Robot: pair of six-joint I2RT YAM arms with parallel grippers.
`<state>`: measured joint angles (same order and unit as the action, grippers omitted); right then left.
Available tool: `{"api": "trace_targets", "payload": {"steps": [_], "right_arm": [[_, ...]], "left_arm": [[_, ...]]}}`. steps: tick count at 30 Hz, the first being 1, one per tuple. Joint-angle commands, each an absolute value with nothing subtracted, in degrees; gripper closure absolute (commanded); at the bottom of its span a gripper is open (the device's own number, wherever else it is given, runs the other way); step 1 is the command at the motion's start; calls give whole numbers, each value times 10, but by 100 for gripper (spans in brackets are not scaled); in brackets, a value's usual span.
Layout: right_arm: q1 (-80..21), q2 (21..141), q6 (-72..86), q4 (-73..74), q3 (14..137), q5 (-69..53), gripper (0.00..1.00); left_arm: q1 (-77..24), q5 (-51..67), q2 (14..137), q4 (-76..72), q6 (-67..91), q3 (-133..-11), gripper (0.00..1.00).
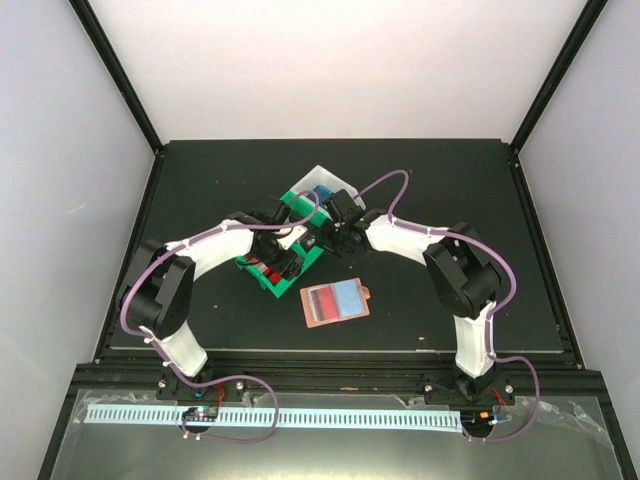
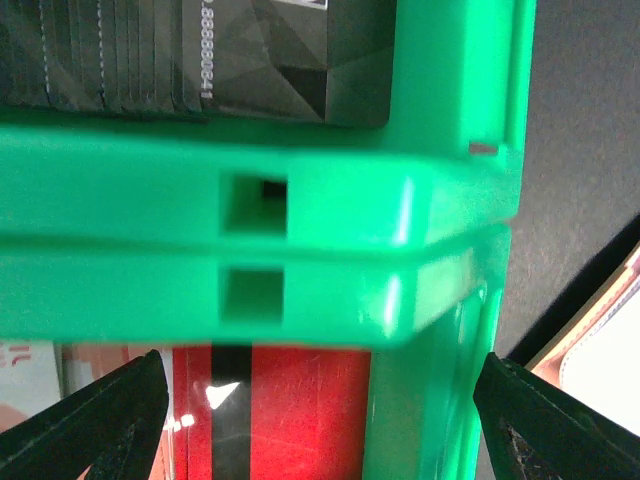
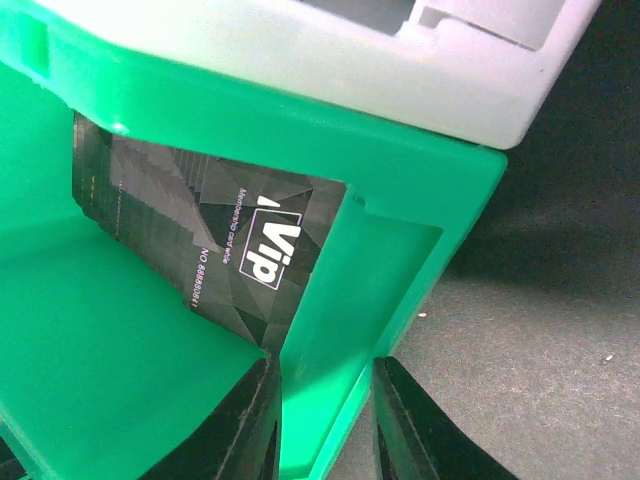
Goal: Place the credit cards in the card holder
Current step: Pick up the credit card from the storage box.
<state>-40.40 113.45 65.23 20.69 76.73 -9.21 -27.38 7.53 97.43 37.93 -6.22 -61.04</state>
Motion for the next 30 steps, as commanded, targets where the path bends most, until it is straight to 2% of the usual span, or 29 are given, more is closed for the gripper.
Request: {"api": "trace_targets", "payload": {"steps": [1, 9, 16, 20, 26, 30], "right_arm": [[-399, 1151, 637, 215, 770, -92, 73], [-398, 1151, 632, 211, 767, -102, 73], [-399, 1150, 626, 218, 770, -100, 73], [-399, 1147, 620, 222, 769, -98, 73], [-398, 1146, 616, 224, 769, -97, 73], [-398, 1149, 614, 225, 771, -97, 73]], "left_arm": [[-279, 69, 946, 386, -96, -570, 13], [-279, 86, 918, 363, -113, -550, 13], [-274, 104, 947, 386, -113, -580, 17], [-264, 80, 956, 385, -71, -594, 30], [-250, 73, 897, 381, -70, -590, 43], [-237, 56, 892, 387, -68, -585, 46]]}}
